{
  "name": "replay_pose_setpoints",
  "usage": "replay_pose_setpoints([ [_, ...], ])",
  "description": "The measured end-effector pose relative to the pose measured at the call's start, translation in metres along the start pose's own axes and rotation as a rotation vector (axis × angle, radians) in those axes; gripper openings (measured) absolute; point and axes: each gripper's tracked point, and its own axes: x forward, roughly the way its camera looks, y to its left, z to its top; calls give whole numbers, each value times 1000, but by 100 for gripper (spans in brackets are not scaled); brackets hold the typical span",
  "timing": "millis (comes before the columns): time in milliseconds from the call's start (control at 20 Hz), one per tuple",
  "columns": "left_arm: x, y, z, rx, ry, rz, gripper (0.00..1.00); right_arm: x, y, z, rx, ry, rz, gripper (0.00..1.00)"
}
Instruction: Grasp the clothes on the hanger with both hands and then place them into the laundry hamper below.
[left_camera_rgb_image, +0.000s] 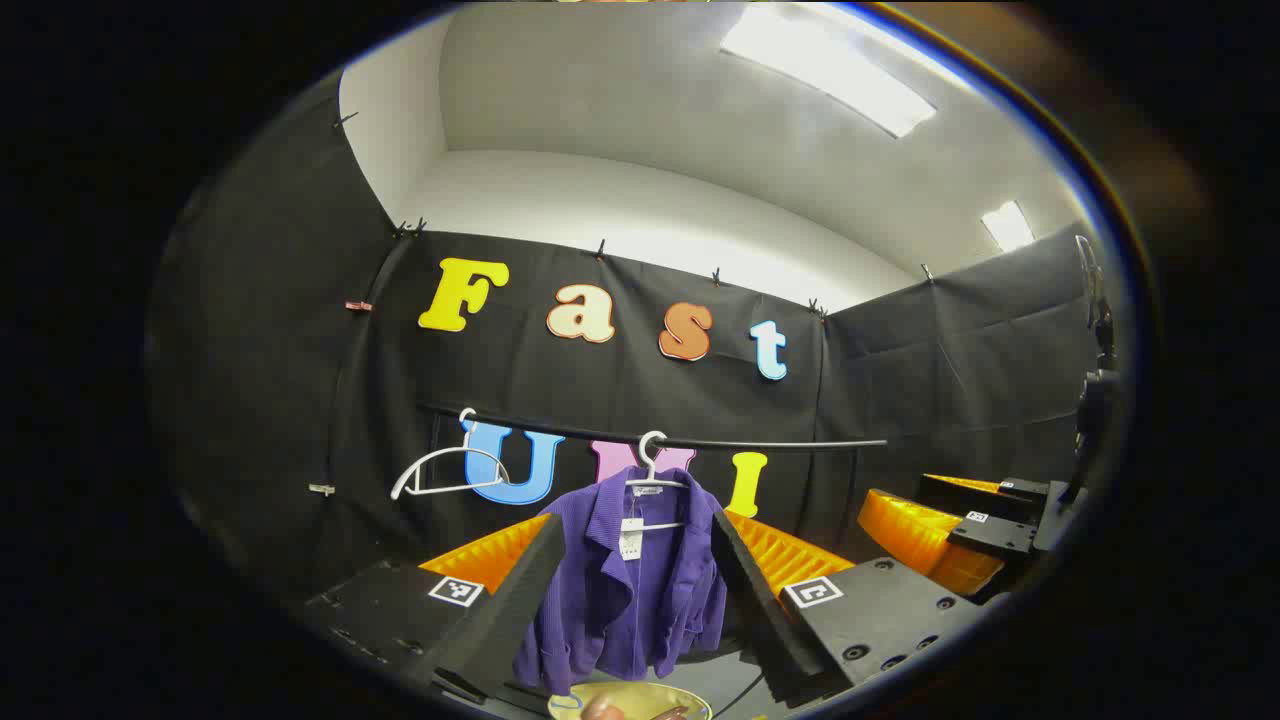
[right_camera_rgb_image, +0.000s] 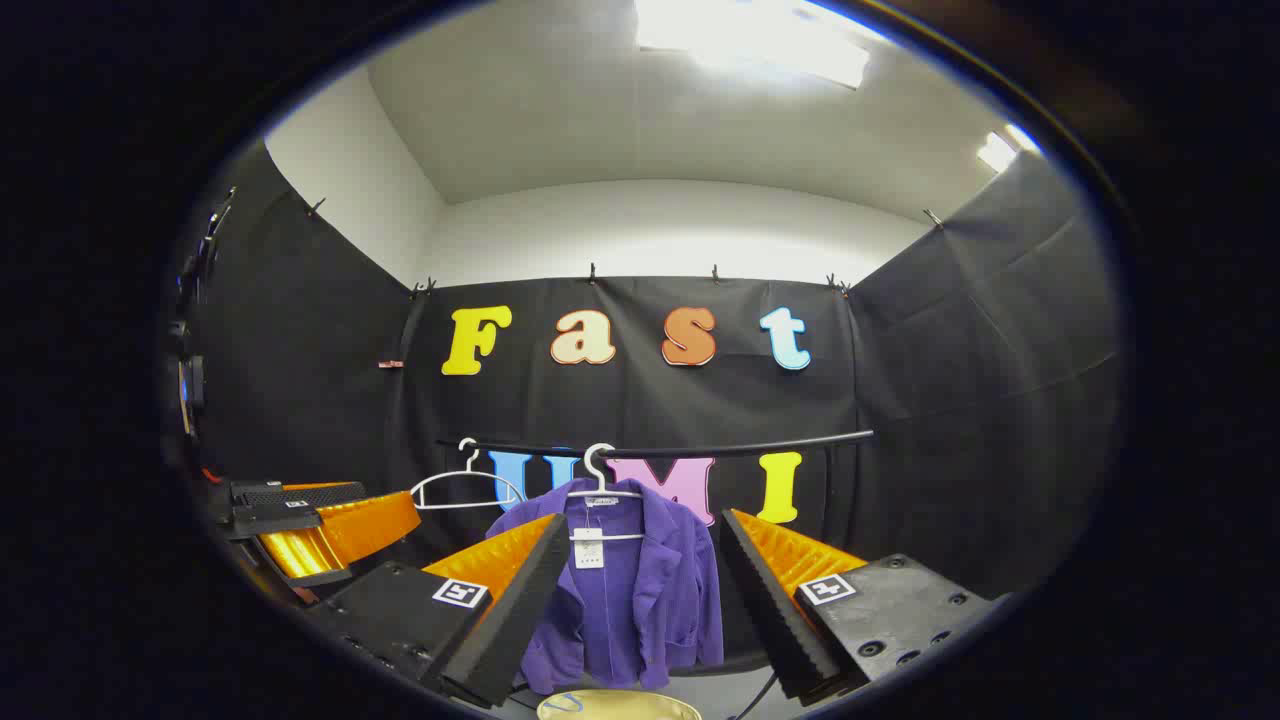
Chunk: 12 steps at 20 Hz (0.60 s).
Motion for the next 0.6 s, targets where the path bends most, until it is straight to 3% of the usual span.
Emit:
replay_pose_setpoints([
  [600,-6,-4,-8,34,28,20,95,-10,3,-9,0,39,15,96],
])
